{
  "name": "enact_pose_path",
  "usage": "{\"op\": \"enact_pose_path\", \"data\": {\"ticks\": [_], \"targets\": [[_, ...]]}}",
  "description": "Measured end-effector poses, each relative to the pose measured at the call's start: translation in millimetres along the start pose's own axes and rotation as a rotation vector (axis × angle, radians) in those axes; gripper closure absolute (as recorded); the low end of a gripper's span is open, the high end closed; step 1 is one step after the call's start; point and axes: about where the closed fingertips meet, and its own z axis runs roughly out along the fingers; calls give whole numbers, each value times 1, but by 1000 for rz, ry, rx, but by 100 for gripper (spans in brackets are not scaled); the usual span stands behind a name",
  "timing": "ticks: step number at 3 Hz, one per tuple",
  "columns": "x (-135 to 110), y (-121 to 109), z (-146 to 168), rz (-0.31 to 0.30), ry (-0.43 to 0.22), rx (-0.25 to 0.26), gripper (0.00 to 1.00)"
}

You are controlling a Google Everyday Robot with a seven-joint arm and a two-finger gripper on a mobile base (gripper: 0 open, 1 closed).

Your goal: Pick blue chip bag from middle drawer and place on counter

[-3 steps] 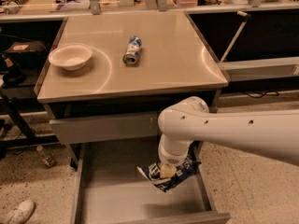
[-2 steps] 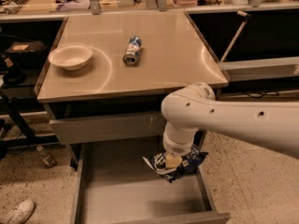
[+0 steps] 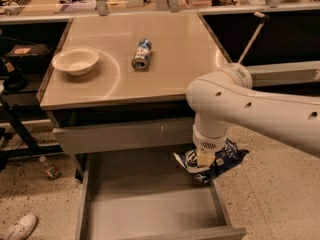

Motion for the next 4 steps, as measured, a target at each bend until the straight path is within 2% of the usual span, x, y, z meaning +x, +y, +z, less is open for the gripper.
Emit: {"op": "enact_pose_path", "data": {"ticks": [1, 3, 4], "targets": [[24, -17, -46, 49, 54, 67, 100], [55, -42, -134, 109, 158, 179, 100], [57, -59, -177, 99, 173, 235, 100]]}}
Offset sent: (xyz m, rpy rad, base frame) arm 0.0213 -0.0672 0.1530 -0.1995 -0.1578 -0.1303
